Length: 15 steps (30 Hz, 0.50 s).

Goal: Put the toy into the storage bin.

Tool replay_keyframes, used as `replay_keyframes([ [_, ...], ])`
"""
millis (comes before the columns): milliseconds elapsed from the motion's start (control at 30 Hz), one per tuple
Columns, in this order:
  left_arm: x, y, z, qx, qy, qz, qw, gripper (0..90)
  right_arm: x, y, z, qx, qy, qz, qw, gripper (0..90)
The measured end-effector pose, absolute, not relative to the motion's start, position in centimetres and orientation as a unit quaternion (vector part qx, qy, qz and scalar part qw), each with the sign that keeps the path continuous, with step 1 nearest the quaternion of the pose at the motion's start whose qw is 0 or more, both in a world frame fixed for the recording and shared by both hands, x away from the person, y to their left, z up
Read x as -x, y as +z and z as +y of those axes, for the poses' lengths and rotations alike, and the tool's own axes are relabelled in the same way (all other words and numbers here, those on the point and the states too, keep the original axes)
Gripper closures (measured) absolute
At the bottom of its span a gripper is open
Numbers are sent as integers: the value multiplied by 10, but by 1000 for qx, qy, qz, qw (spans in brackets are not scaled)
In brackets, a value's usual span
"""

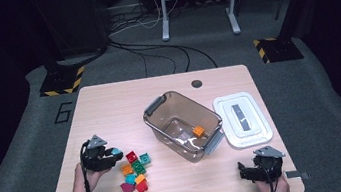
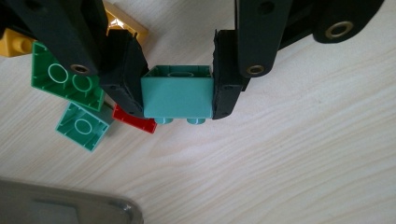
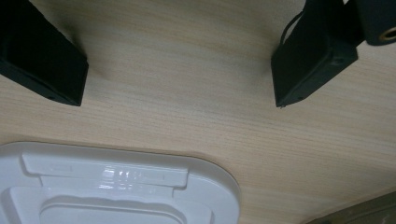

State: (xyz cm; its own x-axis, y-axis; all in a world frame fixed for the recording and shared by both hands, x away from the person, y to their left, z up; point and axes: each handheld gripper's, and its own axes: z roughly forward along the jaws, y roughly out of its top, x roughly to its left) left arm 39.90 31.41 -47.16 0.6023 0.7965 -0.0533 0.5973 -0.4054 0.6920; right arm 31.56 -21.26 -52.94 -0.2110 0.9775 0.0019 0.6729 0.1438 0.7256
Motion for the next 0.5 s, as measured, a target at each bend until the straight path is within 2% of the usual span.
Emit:
replay_keyframes([
  [500, -404, -439, 305, -829, 164, 401, 354, 587, -316, -529, -213, -577, 308, 715, 247, 30],
])
